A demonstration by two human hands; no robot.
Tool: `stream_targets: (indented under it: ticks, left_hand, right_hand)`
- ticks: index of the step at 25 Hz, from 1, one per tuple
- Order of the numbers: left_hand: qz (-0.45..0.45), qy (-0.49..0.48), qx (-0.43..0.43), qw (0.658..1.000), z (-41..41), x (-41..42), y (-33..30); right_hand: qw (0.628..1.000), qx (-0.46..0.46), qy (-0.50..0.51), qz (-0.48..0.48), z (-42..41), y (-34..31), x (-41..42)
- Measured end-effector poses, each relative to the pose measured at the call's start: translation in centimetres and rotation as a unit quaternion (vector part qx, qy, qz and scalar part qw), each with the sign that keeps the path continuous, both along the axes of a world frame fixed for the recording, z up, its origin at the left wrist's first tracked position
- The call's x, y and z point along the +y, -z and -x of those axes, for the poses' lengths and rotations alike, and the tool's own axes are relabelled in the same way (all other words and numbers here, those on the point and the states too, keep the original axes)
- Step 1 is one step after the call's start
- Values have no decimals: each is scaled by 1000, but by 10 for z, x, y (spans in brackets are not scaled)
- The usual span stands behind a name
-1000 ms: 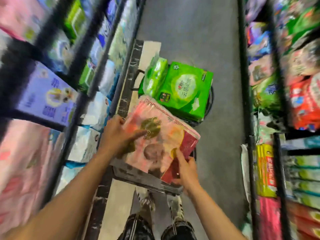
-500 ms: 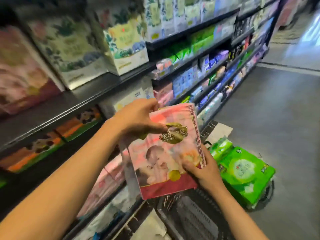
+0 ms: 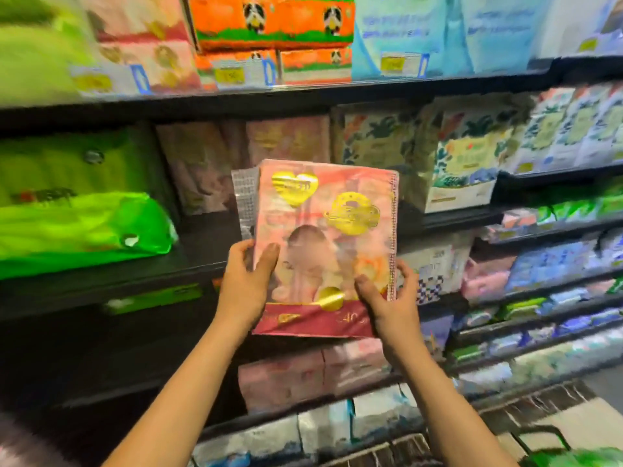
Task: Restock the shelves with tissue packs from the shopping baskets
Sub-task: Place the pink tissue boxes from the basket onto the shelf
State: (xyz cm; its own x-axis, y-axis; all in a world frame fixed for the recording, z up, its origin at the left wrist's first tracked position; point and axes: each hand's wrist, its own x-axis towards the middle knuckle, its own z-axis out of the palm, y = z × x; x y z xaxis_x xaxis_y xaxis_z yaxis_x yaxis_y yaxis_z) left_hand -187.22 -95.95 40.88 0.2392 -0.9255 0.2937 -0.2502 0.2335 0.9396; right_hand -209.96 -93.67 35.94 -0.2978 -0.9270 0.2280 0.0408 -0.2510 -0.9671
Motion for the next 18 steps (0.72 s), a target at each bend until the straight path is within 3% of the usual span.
stream_targets:
  ticks: [6,11,18]
  left_hand:
    - [11,-73,-27,997,-104,-59,-33]
    - [-9,-103,-107,989,-167,-120,-50]
    - [52,-205,-158,965,-184,-155,-27]
  right_hand:
    - [987,122,-98,26,-99,-51,-97]
    - [959,283,-31,10,-155,-77,-172]
    - [958,271,-92,10,-191,-67,-240]
